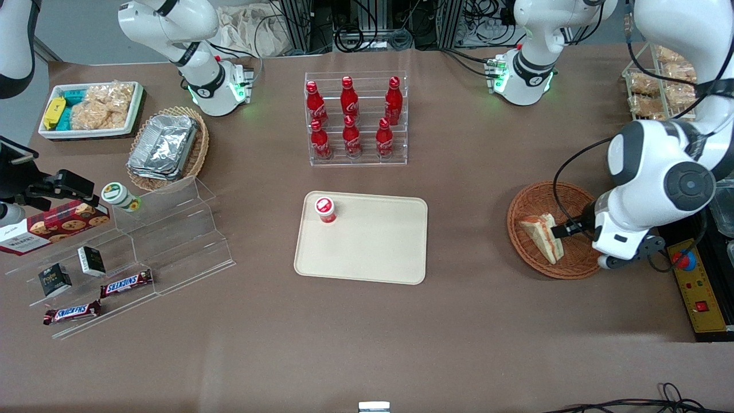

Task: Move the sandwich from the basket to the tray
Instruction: 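Lower the open left gripper over the sandwich and close on it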

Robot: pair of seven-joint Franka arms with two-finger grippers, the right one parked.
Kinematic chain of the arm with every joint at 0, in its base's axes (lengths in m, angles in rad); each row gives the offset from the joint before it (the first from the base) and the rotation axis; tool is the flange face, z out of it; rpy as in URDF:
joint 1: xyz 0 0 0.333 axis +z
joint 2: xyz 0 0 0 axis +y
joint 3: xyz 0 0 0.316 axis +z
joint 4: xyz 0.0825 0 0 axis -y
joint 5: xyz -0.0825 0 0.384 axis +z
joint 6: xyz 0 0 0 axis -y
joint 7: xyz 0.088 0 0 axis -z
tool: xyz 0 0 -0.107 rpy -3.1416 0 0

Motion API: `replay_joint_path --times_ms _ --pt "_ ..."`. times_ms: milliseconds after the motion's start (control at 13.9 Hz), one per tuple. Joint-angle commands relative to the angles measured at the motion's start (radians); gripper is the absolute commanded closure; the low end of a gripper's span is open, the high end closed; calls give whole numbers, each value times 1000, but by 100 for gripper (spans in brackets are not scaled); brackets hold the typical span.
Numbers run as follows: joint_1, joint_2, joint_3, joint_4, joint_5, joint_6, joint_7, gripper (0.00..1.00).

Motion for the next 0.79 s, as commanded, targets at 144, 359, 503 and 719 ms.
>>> replay_joint_path --times_ms 144,359,503,719 --pt "6 39 -2 -63 -9 134 -34 0" --pt "6 52 -2 -108 -14 213 -34 0" --pt "6 53 0 -161 -15 289 -34 0" --pt "12 62 3 -194 -15 341 -34 0"
